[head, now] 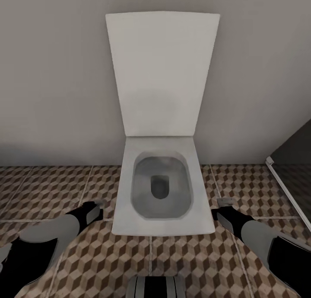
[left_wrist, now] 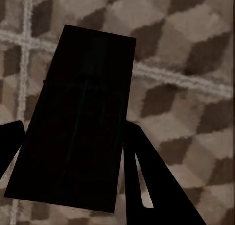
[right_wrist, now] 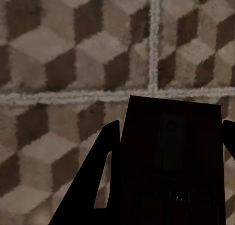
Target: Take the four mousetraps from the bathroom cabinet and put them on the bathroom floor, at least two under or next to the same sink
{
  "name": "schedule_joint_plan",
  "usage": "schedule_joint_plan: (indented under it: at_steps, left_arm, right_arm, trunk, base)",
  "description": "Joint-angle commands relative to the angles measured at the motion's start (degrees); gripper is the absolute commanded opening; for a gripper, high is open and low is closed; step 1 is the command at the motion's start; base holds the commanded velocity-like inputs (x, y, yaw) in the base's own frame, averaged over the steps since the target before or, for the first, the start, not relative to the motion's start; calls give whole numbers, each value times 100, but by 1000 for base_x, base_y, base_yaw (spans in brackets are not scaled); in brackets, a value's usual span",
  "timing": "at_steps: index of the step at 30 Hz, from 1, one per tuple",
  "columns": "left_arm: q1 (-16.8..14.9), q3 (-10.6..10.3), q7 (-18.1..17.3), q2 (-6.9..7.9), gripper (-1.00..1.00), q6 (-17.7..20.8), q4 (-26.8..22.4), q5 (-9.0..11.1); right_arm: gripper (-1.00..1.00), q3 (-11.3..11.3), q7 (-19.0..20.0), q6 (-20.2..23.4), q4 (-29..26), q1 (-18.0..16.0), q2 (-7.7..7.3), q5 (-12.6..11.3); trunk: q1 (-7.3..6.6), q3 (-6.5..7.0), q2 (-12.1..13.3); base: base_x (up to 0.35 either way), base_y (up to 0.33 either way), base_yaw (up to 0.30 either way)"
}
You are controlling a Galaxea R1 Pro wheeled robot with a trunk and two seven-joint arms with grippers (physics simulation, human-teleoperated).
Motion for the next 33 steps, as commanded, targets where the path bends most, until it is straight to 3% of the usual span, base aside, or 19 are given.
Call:
schedule_joint_plan:
  at_steps: [1, 33]
  left_arm:
    - [-34, -43, 21, 12, -100, 7, -10, 53]
    - [-88, -34, 9, 23, -100, -124, -21, 51]
  right_arm:
    - [-100, 43, -41, 37, -24, -2, -7, -34]
    - [-100, 41, -46, 31, -32, -2, -36, 44]
  trunk:
    - [-1, -4, -2]
    - [-1, -4, -2]
  base:
    - [0, 0, 0]
    - [0, 0, 0]
